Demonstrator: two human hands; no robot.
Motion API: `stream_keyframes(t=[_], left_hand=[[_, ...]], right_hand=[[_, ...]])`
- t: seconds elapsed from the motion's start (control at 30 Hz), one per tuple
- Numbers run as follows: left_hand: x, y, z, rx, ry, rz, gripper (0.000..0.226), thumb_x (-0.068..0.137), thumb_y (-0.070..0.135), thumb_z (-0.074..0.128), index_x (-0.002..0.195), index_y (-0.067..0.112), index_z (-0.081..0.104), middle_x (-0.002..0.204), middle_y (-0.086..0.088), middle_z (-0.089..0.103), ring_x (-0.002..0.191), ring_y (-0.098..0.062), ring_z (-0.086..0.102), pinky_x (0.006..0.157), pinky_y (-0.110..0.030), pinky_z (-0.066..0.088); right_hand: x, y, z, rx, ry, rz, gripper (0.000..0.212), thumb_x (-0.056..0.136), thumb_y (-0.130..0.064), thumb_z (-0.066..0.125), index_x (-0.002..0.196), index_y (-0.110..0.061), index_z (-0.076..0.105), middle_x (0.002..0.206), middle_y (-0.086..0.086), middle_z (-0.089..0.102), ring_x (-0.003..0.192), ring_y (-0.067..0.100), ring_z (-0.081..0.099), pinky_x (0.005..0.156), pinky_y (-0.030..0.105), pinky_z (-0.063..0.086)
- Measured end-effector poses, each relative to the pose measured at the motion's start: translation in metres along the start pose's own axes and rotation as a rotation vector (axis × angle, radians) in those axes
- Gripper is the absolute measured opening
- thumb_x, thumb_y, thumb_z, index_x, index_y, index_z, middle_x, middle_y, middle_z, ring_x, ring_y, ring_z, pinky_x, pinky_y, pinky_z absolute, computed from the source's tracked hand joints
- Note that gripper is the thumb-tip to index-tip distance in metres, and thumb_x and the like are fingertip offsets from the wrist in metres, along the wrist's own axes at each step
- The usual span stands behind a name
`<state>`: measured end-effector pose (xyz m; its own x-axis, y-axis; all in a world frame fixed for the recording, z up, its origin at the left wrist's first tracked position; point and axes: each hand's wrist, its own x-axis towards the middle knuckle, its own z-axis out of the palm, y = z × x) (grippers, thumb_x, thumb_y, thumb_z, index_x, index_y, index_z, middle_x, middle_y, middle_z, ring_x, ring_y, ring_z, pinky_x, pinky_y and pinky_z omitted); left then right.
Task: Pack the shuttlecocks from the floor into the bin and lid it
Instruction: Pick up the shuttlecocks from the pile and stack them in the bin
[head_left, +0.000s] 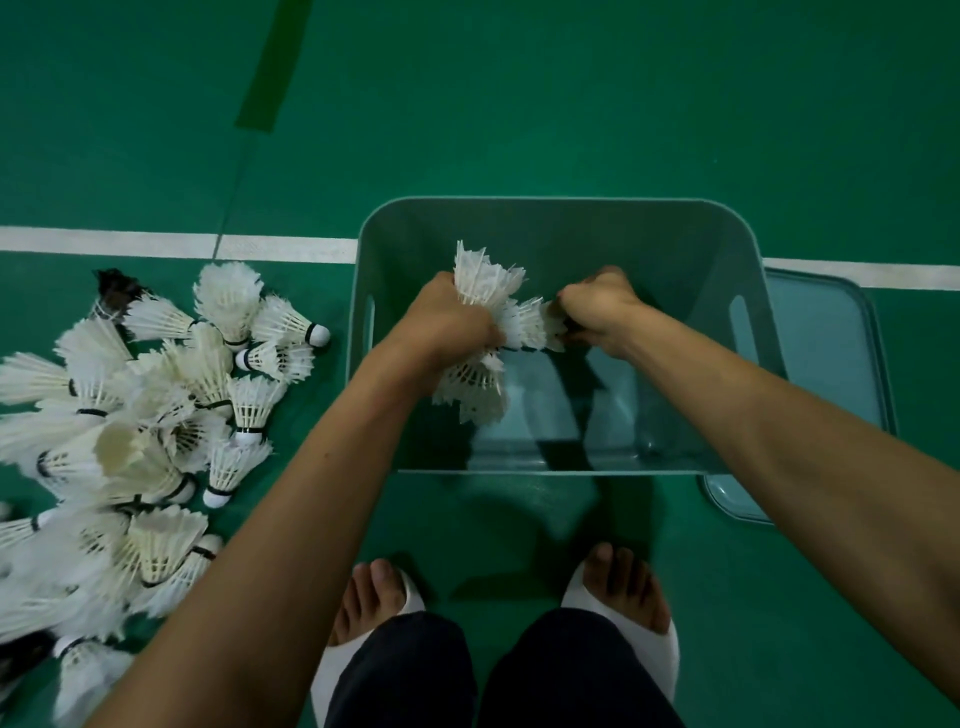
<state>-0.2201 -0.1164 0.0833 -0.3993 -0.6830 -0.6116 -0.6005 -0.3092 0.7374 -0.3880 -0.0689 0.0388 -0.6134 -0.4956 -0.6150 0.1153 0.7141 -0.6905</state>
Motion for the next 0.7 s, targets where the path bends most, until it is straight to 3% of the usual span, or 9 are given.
stream_keyframes(t=[0.1,0.2,0.27,0.37,0.43,0.53,0.6,0.7], left_hand=[[-0.003,0.003,0.003,-0.09,0.021,-0.004,0.049,0.086,-0.005,0.07,0.13,0.008,0.053,0.115,-0.011,0.066,0.102,-0.025,0.066,0.072,-0.029,0.052],[-0.008,0.012,0.008,-0.232,0.042,-0.041,0.047,0.084,-0.003,0.073,0.126,0.003,0.054,0.116,-0.016,0.066,0.102,-0.029,0.068,0.082,-0.041,0.059],[-0.012,0.019,0.013,-0.383,0.038,-0.124,0.057,0.079,0.0,0.076,0.13,-0.004,0.051,0.119,-0.022,0.065,0.1,-0.035,0.071,0.084,-0.05,0.061],[-0.02,0.026,0.026,-0.539,0.082,-0.152,0.045,0.086,-0.01,0.066,0.128,-0.01,0.049,0.112,-0.028,0.065,0.091,-0.04,0.072,0.074,-0.058,0.061],[-0.022,0.027,0.032,-0.572,0.132,-0.119,0.046,0.087,-0.009,0.066,0.128,-0.003,0.048,0.113,-0.028,0.063,0.093,-0.042,0.071,0.074,-0.062,0.06],[-0.022,0.024,0.033,-0.578,0.192,-0.057,0.048,0.087,-0.003,0.069,0.13,0.006,0.05,0.118,-0.021,0.066,0.1,-0.037,0.07,0.084,-0.055,0.061],[-0.024,0.023,0.033,-0.597,0.231,-0.018,0.049,0.087,-0.004,0.068,0.131,0.008,0.05,0.117,-0.017,0.067,0.101,-0.033,0.069,0.088,-0.051,0.06],[-0.028,0.021,0.033,-0.695,0.29,-0.05,0.051,0.089,-0.005,0.067,0.133,0.01,0.046,0.117,-0.013,0.063,0.106,-0.03,0.065,0.097,-0.05,0.056]], right_hand=[[-0.013,-0.007,-0.018,-0.029,-0.016,-0.016,0.008,0.091,0.0,0.053,0.093,-0.007,0.054,0.097,0.013,0.062,0.084,0.027,0.067,0.068,0.041,0.064],[-0.035,-0.01,-0.042,-0.145,0.04,-0.079,0.022,0.091,-0.007,0.052,0.109,-0.003,0.063,0.107,0.013,0.069,0.082,0.026,0.071,0.065,0.039,0.065],[-0.058,-0.012,-0.049,-0.113,-0.127,-0.075,0.021,0.092,-0.004,0.056,0.11,0.0,0.068,0.101,0.013,0.072,0.079,0.025,0.07,0.064,0.037,0.065],[-0.093,-0.014,-0.049,-0.074,-0.388,-0.104,0.017,0.091,-0.003,0.063,0.105,-0.002,0.073,0.09,0.009,0.072,0.078,0.02,0.068,0.073,0.038,0.064],[-0.104,-0.013,-0.048,-0.042,-0.447,-0.117,0.013,0.091,-0.002,0.064,0.099,-0.007,0.074,0.091,0.009,0.072,0.08,0.019,0.067,0.071,0.037,0.064],[-0.112,-0.009,-0.046,0.1,-0.481,-0.075,0.013,0.092,0.0,0.063,0.097,-0.01,0.069,0.091,0.01,0.072,0.08,0.021,0.069,0.071,0.038,0.063],[-0.117,-0.006,-0.042,0.126,-0.398,-0.057,0.018,0.09,0.001,0.064,0.105,-0.008,0.067,0.089,0.01,0.07,0.077,0.022,0.069,0.069,0.037,0.063],[-0.121,-0.004,-0.038,-0.099,-0.142,-0.041,0.016,0.079,-0.007,0.064,0.094,-0.003,0.068,0.08,0.008,0.073,0.062,0.019,0.06,0.05,0.027,0.051]])
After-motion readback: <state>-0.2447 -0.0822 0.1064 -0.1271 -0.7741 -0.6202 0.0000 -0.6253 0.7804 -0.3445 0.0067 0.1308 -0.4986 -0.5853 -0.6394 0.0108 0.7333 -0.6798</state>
